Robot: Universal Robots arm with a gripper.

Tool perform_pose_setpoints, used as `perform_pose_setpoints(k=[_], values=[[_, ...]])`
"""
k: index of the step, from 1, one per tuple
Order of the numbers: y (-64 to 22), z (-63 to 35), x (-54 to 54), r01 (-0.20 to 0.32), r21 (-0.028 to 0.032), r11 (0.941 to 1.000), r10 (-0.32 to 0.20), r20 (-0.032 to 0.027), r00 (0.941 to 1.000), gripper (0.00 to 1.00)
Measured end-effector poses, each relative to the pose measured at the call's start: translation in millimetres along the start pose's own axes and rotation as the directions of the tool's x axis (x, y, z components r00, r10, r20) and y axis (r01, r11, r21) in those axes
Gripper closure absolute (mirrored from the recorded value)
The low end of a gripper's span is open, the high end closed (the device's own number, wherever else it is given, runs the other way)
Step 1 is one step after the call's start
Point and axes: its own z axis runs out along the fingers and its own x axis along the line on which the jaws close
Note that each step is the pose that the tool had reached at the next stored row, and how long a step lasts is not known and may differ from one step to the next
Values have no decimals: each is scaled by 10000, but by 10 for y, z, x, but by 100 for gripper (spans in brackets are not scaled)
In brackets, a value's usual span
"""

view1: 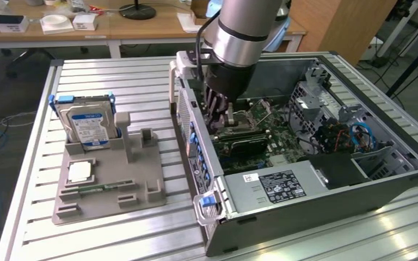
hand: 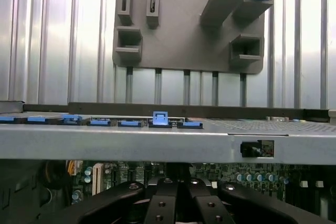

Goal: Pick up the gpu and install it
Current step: 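Press down on the gpu until it lock into place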

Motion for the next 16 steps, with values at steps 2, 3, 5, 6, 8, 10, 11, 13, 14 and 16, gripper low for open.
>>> perform_pose_setpoints(k=[2, 3, 5, 6, 8, 10, 11, 13, 14, 16], values=[[-27, -3, -5, 1, 0, 10000, -1, 13, 10000, 89], [-45, -4, -8, 2, 0, 10000, -2, 19, 10000, 89], [-80, -7, -12, 9, 0, 10000, -9, 35, 10000, 89], [-97, -10, -12, 14, -1, 10000, -14, 45, 10000, 89], [-133, -13, -13, 28, 0, 10000, -28, 74, 10000, 89], [-166, -16, -14, 42, 1, 10000, -42, 88, 10000, 89], [-183, -18, -16, 49, 1, 10000, -49, 91, 9999, 89], [-219, -21, -17, 66, 1, 10000, -66, 99, 9999, 89], [-242, -23, -17, 75, 1, 10000, -75, 105, 9999, 89], [-285, -27, -17, 84, 0, 10000, -84, 110, 9999, 89]])
